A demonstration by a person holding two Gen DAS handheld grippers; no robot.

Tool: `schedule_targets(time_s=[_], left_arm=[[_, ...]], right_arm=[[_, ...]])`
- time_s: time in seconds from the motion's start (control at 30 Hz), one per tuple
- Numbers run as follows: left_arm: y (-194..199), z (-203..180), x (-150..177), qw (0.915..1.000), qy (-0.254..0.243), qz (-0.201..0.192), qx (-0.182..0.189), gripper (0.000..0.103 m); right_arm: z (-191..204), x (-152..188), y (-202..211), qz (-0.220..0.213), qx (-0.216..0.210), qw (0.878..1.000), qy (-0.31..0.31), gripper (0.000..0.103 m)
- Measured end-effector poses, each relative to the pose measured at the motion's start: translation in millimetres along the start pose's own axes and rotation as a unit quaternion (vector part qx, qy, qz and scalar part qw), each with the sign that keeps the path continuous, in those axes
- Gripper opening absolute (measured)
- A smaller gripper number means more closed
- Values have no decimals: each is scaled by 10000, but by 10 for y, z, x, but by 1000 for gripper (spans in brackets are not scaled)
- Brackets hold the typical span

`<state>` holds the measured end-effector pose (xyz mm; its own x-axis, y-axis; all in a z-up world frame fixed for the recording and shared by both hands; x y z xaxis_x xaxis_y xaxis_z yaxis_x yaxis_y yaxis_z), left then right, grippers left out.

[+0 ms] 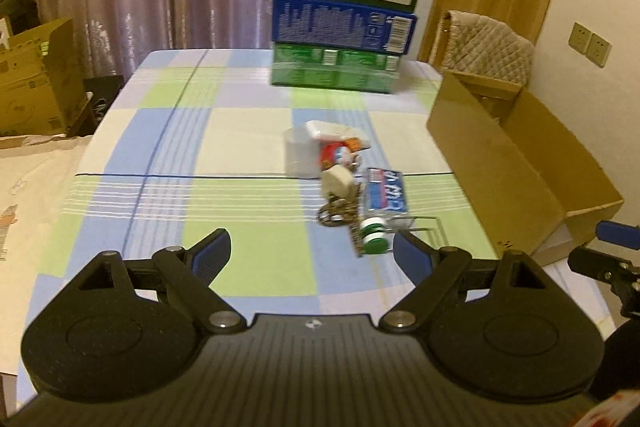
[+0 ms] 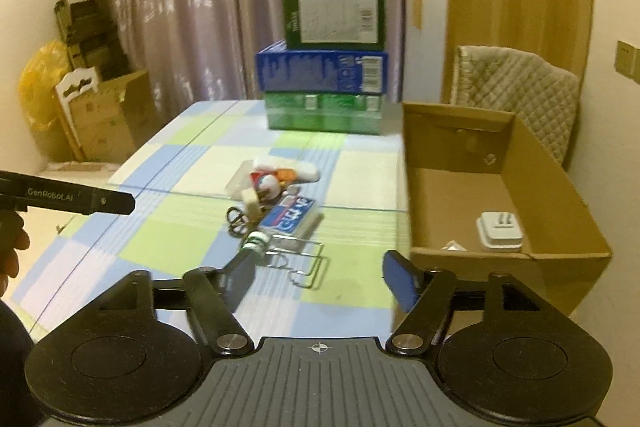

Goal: Organize rigid objects
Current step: 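Withdraw both grippers from the box back over the table, then grasp the green lip salve jar with the left gripper while the right grasps the wire rack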

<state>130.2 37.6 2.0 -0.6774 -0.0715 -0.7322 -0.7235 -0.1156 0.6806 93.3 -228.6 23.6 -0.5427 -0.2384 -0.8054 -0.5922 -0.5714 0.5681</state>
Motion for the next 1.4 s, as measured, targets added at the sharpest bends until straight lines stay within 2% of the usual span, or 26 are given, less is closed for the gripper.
schedule_targets(time_s=[0.37,0.67,0.93,1.1,1.23,1.4], left_arm=[[-86,86,41,9999,-1,90,81,89],[-426,28,-2,9997,-233,-21,24,89],[-955,-10,114,9992,-373,159,72,89],[-1266,-71,184,9985,-445,240,227,89],[-1415,-136,230,9980,-492,302,267,89],[-1517,-199,220,9974,-681,226,110,89]], right_arm=[[224,144,-287,204,-70,9998,-1,77],[243,216,-693,259,-112,9996,87,78],[21,263,-1211,259,-97,9996,-92,78],[-129,278,-1482,274,-67,9995,-166,78],[-234,281,-1700,321,-82,9990,-316,78],[-331,277,-1903,323,-18,9983,-494,78]])
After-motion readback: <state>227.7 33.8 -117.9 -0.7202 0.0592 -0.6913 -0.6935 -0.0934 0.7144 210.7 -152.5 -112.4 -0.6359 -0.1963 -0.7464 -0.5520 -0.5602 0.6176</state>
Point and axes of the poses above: each gripper's, at about its wrist camera, not at the fingertips, and y roughly against the way its jaws point, z to its left, x to its underside, the point moved 6 cm from there along -y, roughly the way its jaws point, and after that the axes turned 11 degrees about -x, right-handed, at the moved point
